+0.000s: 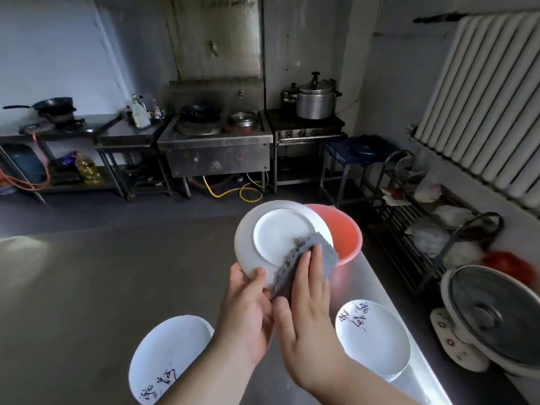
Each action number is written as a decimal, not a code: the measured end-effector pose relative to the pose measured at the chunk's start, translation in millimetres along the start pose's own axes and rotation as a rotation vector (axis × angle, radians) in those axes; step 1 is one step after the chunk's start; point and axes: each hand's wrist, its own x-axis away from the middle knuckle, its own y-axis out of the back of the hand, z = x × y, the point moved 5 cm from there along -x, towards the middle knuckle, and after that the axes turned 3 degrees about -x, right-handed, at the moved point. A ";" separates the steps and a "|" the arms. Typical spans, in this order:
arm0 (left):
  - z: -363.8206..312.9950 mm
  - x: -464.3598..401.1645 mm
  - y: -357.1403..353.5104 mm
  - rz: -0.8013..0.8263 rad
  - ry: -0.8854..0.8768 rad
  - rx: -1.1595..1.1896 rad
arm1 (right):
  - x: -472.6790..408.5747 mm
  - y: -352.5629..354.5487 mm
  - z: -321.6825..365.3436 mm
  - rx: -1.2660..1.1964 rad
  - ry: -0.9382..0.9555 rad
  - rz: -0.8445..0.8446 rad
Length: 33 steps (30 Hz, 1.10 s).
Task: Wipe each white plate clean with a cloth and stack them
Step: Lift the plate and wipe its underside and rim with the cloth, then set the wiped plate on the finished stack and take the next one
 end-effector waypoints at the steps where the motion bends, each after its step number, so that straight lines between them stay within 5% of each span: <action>1: 1.8 -2.2 -2.4 -0.021 0.002 -0.005 | -10.7 9.0 -3.4 -0.015 -0.014 -0.008; 5: 9.1 -8.4 -24.3 -0.017 0.018 0.015 | -36.5 40.9 -16.3 -0.019 -0.101 -0.095; 11: 37.2 -9.3 -32.9 -0.083 0.067 -0.100 | 21.0 19.8 -22.5 0.039 0.029 0.005; 18: 63.6 -20.5 -56.0 0.120 0.129 -0.089 | -60.7 138.1 -87.2 -0.100 -0.079 -0.310; 23: 80.9 -24.3 -52.9 0.110 0.217 -0.303 | -78.4 192.6 -151.4 0.152 -0.277 0.000; 28: 116.7 -31.7 -46.8 0.054 0.355 -0.455 | -45.9 192.2 -217.9 -0.034 -0.516 0.538; 33: 165.0 -30.7 -46.1 0.000 0.465 -0.638 | -8.6 182.8 -275.5 -0.156 -0.769 0.621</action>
